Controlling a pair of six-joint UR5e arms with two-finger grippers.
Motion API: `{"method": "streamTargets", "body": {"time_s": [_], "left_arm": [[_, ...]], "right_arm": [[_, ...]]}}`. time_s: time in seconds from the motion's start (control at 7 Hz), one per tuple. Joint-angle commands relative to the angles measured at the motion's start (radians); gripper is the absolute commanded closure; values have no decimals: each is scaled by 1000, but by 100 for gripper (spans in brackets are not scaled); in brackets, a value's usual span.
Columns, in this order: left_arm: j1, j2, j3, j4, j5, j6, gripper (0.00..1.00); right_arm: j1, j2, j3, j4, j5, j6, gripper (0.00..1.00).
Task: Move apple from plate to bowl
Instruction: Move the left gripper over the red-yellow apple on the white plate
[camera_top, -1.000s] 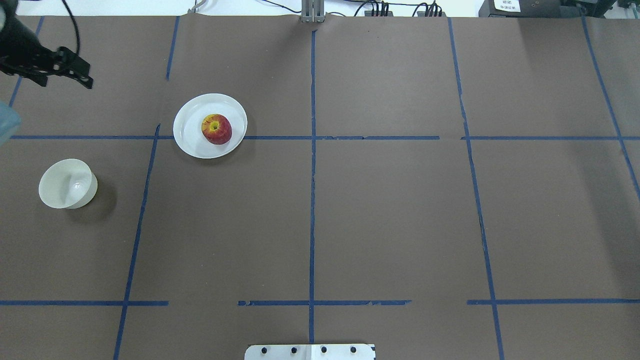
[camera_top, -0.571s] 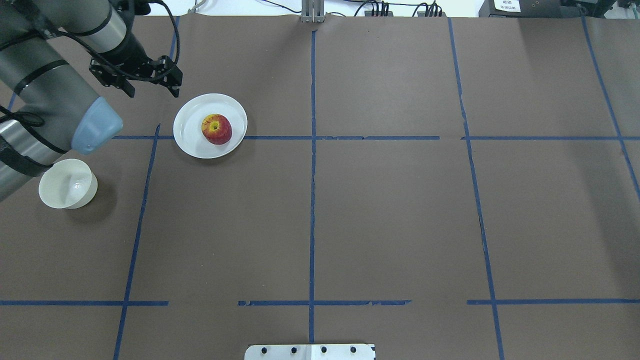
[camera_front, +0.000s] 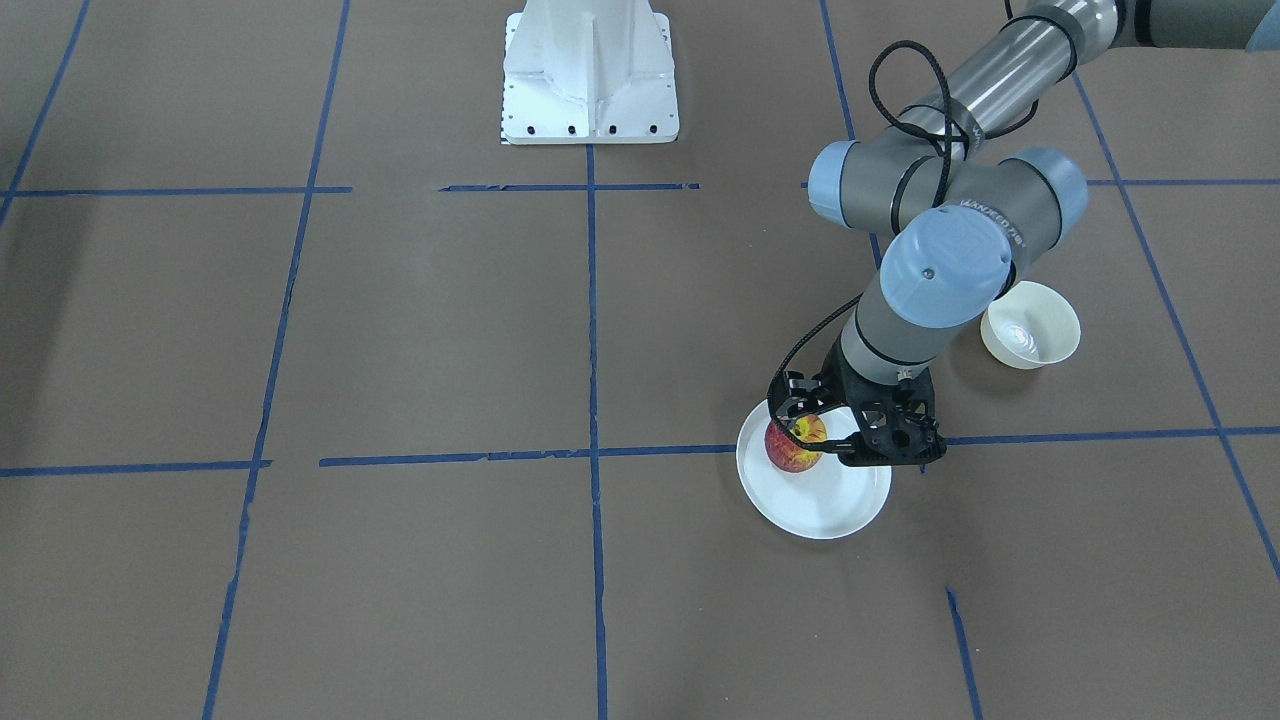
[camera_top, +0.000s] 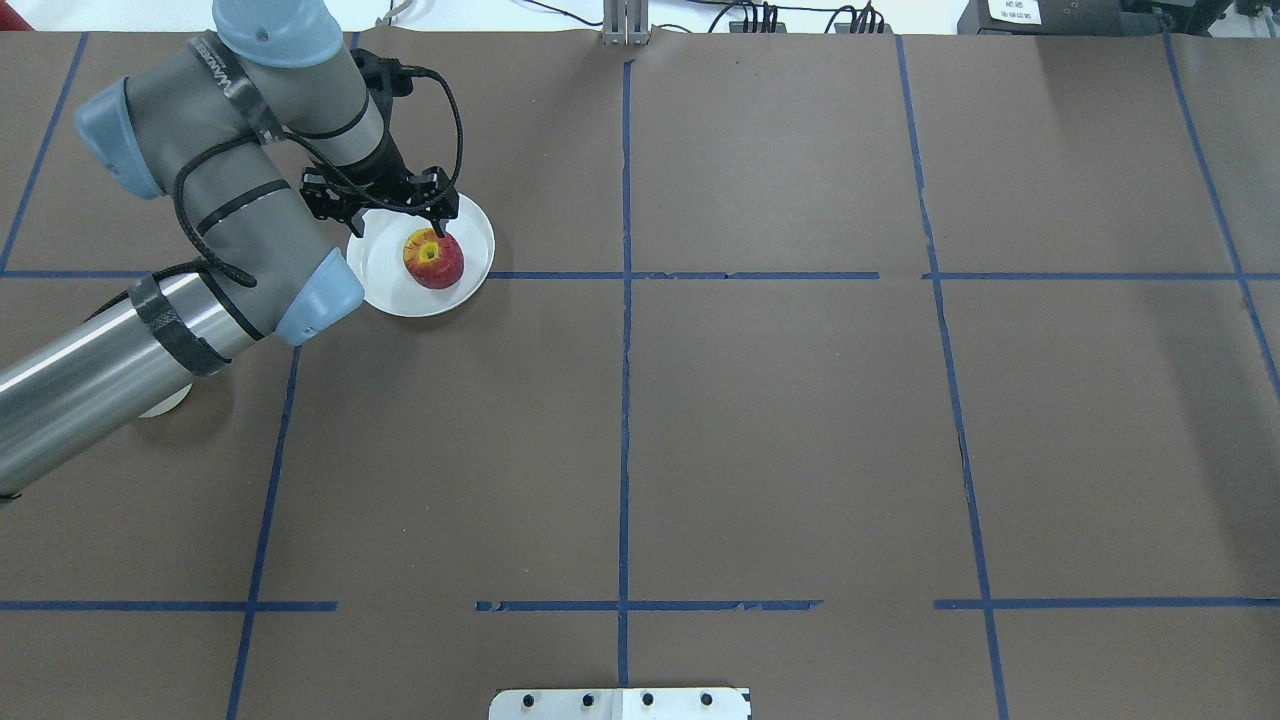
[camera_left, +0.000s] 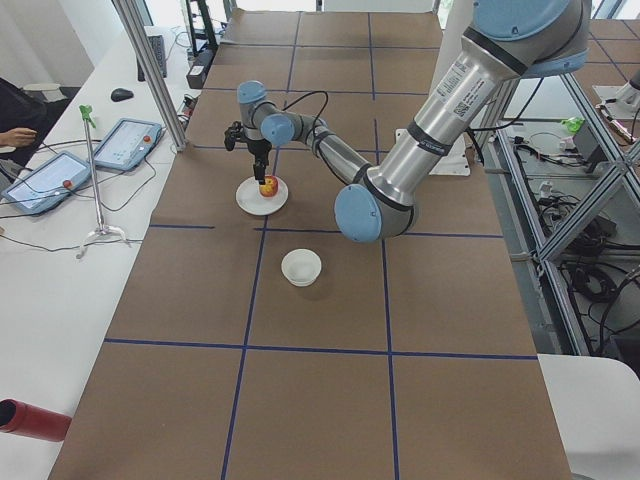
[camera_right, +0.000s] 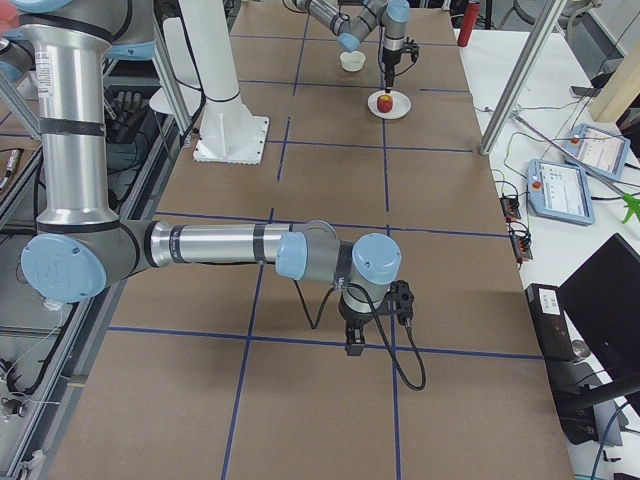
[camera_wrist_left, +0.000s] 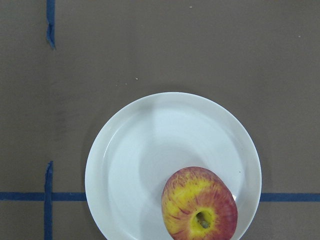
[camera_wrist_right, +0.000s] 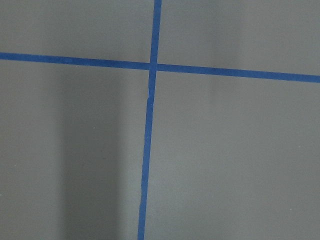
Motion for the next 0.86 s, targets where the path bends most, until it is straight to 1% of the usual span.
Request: {"method": "streamTargets", "body": {"time_s": [0.0,0.14,0.43,0.57,0.71], "left_arm": [[23,-2,27,-40,3,-26,0],[27,-4,50,-79,3,-44,0],[31,-4,67,-98,3,-52,0],[31,-19,95,-100,5,-52,0],[36,-22,117,-133,14,-60,0]], "right_arm": [[0,0,0,0,0,0,0],[0,0,0,0,0,0,0],[0,0,0,0,0,0,0],[0,0,0,0,0,0,0],[0,0,0,0,0,0,0]]}}
